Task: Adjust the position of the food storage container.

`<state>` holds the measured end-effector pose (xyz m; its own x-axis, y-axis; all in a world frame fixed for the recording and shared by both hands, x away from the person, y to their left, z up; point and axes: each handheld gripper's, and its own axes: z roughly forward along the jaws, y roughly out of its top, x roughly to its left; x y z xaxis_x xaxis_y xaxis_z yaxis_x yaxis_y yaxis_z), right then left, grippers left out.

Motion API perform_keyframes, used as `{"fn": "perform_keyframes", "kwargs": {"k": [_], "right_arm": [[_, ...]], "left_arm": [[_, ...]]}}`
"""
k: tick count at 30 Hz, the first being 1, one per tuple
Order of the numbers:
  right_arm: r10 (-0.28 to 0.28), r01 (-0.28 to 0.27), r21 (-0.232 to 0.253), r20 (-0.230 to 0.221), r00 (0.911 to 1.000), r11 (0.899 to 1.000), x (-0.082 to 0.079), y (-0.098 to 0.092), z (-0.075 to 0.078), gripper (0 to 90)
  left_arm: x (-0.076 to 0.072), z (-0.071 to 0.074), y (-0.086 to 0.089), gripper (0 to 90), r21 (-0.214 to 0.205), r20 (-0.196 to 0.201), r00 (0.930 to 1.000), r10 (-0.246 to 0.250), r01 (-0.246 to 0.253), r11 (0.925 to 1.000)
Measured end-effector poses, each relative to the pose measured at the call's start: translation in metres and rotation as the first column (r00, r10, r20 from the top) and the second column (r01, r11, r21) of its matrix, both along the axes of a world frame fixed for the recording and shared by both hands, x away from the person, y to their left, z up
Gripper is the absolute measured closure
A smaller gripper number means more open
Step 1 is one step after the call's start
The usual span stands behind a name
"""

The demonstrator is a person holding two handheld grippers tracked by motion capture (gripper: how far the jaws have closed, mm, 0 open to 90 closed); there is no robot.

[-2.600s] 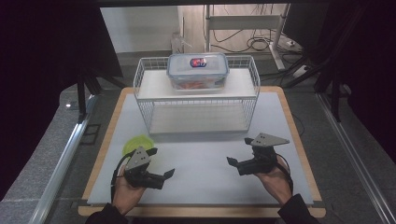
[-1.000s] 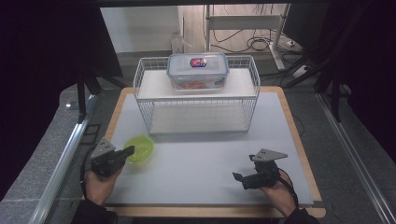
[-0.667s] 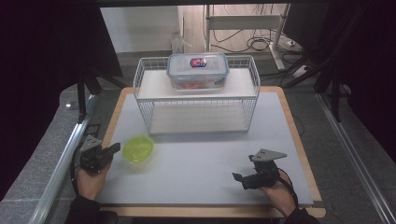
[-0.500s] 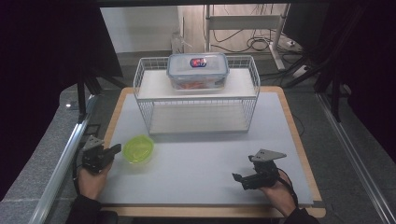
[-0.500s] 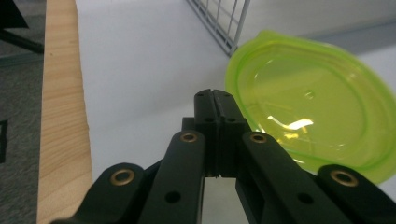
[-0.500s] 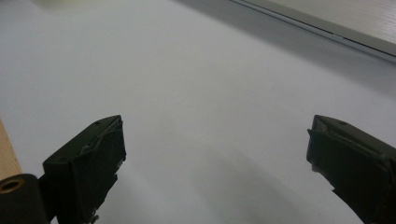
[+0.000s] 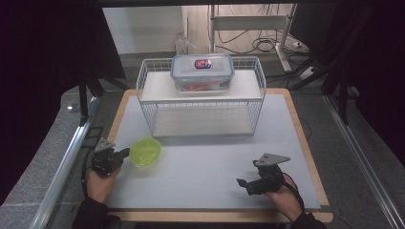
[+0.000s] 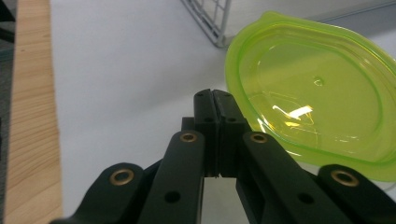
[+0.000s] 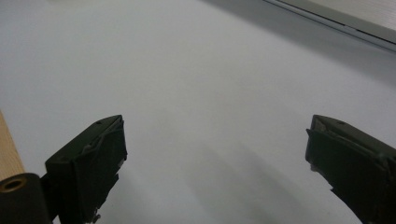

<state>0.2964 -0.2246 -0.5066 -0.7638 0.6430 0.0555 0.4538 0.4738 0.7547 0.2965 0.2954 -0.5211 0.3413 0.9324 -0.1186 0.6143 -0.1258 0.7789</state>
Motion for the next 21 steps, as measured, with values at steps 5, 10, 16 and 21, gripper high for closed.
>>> {"fn": "perform_keyframes", "kwargs": {"k": [5, 10, 16, 21], "right_arm": [[0.002, -0.002, -0.008, -0.003, 1.0000, 1.000, 0.000, 0.001, -0.001, 5.1], [0.002, -0.002, -0.010, -0.006, 1.0000, 1.000, 0.000, 0.001, -0.002, 5.1], [0.004, -0.004, -0.016, -0.011, 0.9999, 1.000, 0.000, 0.001, -0.002, 5.1], [0.002, -0.003, -0.016, -0.012, 0.9999, 1.000, 0.001, 0.001, -0.003, 5.1]], "left_arm": [[0.007, 0.000, -0.010, 89.5, -0.007, 0.000, 0.9997, -0.025, 0.025, 0.9997], [0.012, 0.001, -0.016, 89.5, -0.010, 0.000, 0.9991, -0.042, 0.042, 0.9991], [0.021, 0.005, -0.018, 88.9, -0.031, 0.016, 0.9989, -0.044, 0.044, 0.9985], [0.026, 0.007, -0.023, 89.0, -0.044, 0.015, 0.9981, -0.059, 0.060, 0.9972]]}}
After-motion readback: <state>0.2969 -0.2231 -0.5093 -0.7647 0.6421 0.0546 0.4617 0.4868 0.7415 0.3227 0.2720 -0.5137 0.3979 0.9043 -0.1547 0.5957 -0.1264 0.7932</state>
